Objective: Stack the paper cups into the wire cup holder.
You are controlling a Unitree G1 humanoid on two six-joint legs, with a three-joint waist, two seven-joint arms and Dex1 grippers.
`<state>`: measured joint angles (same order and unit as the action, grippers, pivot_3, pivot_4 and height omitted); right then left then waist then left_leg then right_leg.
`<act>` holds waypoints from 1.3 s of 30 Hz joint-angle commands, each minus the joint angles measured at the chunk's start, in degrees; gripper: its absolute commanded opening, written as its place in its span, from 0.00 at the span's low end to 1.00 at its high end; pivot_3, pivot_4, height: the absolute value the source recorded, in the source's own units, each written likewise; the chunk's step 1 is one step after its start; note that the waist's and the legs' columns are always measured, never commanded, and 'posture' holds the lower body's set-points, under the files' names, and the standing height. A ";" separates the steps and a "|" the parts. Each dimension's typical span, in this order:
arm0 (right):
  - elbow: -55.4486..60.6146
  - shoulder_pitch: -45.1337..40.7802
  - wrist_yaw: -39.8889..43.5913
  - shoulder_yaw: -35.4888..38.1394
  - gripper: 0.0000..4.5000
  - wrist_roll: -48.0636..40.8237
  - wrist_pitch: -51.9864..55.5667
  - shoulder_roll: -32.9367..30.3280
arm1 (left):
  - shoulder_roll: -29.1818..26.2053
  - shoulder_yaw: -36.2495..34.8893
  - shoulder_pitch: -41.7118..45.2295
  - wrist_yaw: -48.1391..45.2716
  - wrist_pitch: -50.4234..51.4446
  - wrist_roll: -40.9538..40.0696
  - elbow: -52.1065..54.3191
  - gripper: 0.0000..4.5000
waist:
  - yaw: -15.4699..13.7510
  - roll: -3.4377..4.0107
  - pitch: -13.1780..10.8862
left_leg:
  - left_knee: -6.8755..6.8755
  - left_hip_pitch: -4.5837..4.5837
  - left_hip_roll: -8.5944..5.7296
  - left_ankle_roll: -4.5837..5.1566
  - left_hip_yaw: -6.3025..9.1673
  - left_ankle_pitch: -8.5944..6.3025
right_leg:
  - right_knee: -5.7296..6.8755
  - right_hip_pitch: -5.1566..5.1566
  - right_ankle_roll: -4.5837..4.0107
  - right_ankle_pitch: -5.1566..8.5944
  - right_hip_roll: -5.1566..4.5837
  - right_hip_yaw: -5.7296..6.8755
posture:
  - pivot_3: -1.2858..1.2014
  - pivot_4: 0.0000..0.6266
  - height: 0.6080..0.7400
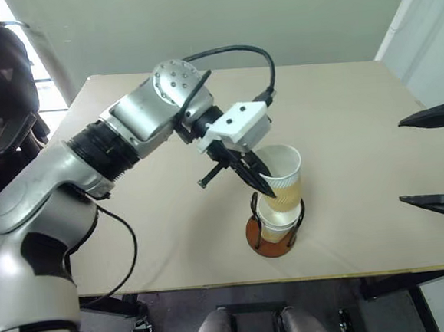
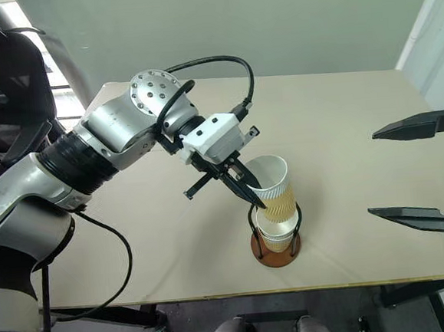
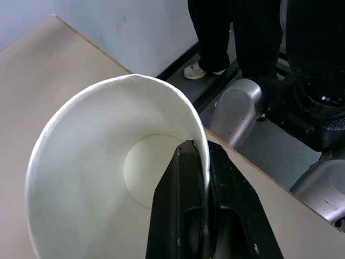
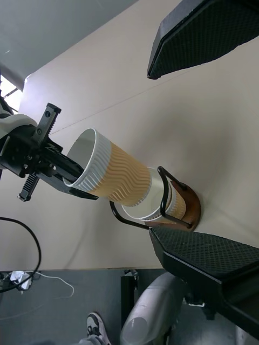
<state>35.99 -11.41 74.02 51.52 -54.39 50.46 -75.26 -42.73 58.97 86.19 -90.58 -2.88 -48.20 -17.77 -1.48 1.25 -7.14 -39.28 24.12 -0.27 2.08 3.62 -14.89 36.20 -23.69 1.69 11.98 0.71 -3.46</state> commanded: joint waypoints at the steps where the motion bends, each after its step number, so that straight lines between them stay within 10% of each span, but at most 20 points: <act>1: 0.12 -0.38 -0.87 2.43 1.00 -0.46 -0.07 -0.17 | -0.42 -0.92 0.30 -1.92 0.12 -0.66 0.39 0.01 | -0.03 0.00 0.00 | 0.03 0.01 0.00 0.00 0.00 0.00 | 0.00 -0.02 0.00 0.00 0.01 0.01 | 0.52 0.24 1.00; 8: -0.30 -0.94 -1.57 0.74 1.00 -0.38 -1.04 -0.57 | -0.27 -0.39 -0.37 -1.92 -0.62 -0.50 -1.28 0.14 | -0.04 0.01 0.00 | 0.11 0.02 0.02 0.00 0.01 0.00 | -0.10 -0.01 0.04 0.03 -0.01 0.00 | 0.52 0.24 1.00; 19: -0.36 -1.05 -1.70 0.76 1.00 -0.22 -1.34 -0.73 | 1.85 -2.71 -1.38 -1.92 -1.97 0.78 -4.84 0.99 | -0.13 0.00 0.00 | 0.11 0.03 0.01 0.01 0.02 -0.01 | -0.15 0.00 0.05 0.03 0.00 0.01 | 0.52 0.24 1.00; 39: -3.78 -2.82 -1.18 -3.80 1.00 1.76 -6.38 -1.50 | 3.35 -8.83 -4.46 -1.92 3.81 3.33 -0.70 0.99 | -0.24 0.00 0.00 | 0.09 0.04 0.01 0.01 0.01 -0.01 | -0.18 0.02 0.10 0.02 0.00 0.01 | 0.52 0.24 1.00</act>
<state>32.39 -13.50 72.82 46.19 -52.71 44.54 -75.70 -39.30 52.08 81.78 -90.66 0.52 -44.54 -19.79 -1.72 1.25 -7.14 -39.19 24.16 -0.26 2.09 3.64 -14.90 36.03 -23.67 1.79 12.00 0.71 -3.45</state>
